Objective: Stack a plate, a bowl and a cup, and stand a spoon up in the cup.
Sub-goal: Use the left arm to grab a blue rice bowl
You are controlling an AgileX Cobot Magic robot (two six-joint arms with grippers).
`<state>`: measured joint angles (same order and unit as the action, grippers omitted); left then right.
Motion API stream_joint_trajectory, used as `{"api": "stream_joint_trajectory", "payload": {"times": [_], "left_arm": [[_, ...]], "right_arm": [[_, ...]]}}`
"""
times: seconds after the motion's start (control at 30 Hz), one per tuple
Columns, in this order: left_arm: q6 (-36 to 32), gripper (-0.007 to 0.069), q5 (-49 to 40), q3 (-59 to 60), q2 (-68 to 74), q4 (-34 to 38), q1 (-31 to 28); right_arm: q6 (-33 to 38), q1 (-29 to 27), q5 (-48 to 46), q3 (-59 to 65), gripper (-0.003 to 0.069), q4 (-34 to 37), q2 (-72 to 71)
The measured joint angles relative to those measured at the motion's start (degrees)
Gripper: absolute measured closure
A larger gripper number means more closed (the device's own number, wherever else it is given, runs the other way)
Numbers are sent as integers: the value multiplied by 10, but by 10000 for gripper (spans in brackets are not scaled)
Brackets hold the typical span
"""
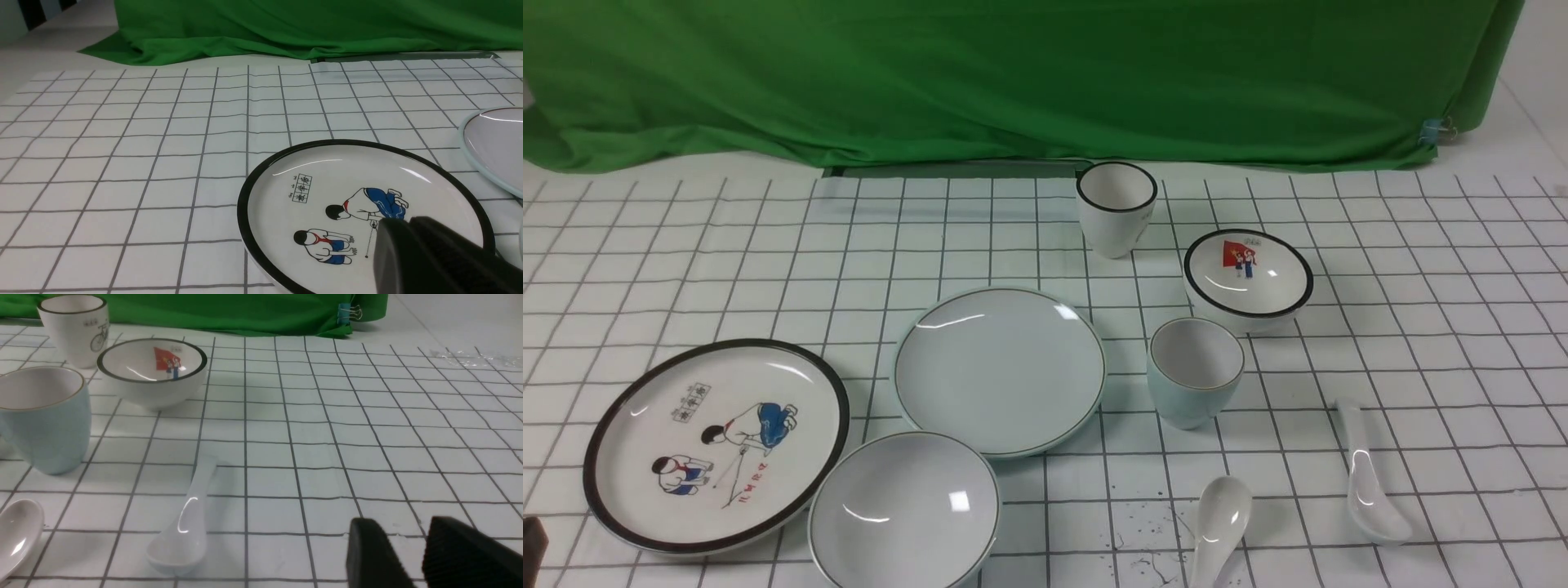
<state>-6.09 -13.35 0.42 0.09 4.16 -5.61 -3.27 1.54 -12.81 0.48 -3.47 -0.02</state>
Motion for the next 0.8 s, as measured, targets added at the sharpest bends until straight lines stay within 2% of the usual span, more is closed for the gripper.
{"api": "stream_joint_trajectory", "payload": {"times": [0.47,0.57,0.6,0.67,0.7,0.73,0.77,0.8], "left_arm": [[0,653,2,0,0,0,0],[17,653,10,0,0,39,0],[40,653,20,0,0,75,0],[112,653,46,0,0,198,0],[157,653,59,0,0,291,0],[167,653,61,0,0,291,0],[234,653,73,0,0,407,0],[266,653,78,0,0,471,0]], "right_arm": [[-1,0,3,0,417,0,0],[-41,0,5,0,417,6,0],[-70,0,8,0,417,16,0],[-187,0,21,0,417,64,0],[-278,0,31,0,417,98,0],[-294,0,32,0,417,103,0],[-380,0,42,0,417,125,0],[-449,0,46,0,417,133,0]]}}
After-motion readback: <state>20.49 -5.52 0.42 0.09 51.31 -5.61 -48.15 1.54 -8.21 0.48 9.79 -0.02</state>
